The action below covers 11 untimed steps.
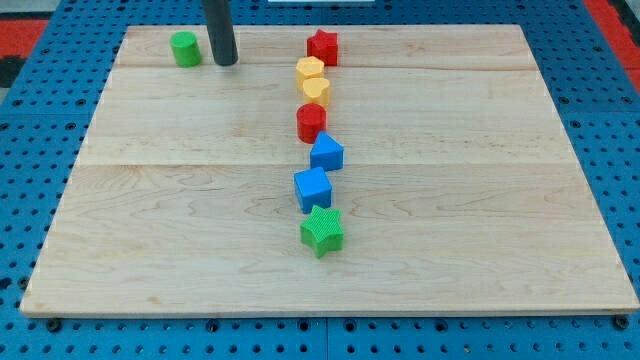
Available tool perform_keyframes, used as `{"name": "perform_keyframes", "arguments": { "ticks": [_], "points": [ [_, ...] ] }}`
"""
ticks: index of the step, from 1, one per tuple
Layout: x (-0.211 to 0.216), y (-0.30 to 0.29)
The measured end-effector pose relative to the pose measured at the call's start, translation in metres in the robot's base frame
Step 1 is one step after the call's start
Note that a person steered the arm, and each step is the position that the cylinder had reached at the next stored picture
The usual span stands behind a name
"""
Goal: Slightly move the green circle to top above diagonally to the yellow hexagon
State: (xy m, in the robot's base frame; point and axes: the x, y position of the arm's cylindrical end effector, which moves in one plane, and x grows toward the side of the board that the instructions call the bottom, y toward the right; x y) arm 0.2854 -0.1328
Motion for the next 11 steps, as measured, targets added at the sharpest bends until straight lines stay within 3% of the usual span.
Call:
{"name": "perform_keyframes", "arguments": {
  "ticks": [1,6,7,8,11],
  "points": [
    [-0.008,-0.059],
    [-0.094,-0.080],
    [-0.093,-0.063],
    [-0.090,-0.099],
    [-0.079,-0.081]
  ]
}}
